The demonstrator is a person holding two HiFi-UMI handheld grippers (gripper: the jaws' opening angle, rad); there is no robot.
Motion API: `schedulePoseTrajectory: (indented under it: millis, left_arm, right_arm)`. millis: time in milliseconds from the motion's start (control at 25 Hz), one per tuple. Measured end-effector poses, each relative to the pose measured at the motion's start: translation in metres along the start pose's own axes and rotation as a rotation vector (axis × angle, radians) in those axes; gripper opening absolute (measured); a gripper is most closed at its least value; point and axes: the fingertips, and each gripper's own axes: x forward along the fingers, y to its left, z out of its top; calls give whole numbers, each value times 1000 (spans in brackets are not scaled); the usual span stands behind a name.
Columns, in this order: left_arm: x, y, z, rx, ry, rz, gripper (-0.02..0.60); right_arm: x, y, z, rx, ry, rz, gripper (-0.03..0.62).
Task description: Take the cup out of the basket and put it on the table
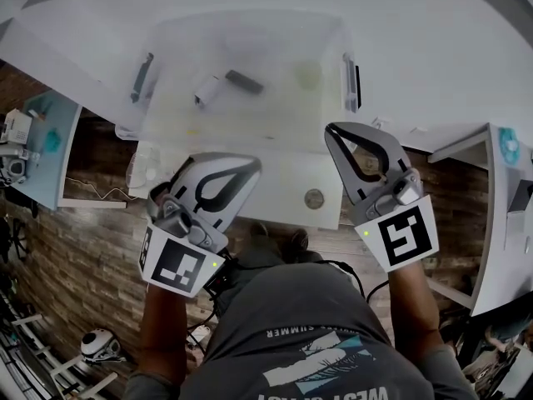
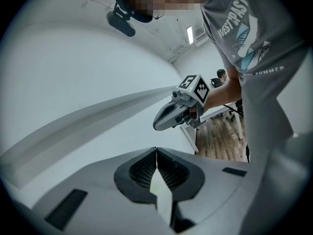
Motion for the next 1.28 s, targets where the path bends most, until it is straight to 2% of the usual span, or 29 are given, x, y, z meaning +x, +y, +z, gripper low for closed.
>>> schedulePoseTrajectory:
  millis: [360,640,960,1280]
  left_arm:
    - [6,30,-19,-2,-28,-22,11]
    - [15,59,-40,-5,-47,-78,11]
    - [30,97,-66,-24,-116,-97,11]
    - [50,100,-88,-56,-113,-161,11]
  right_arm:
    - [34,-8,-5,4,29,-18,12]
    - [75,-23,-11,1,76,-40,12]
    - [125,-45,-30,16,158,-64,12]
    - [168,-66,-59,19,238,-58,12]
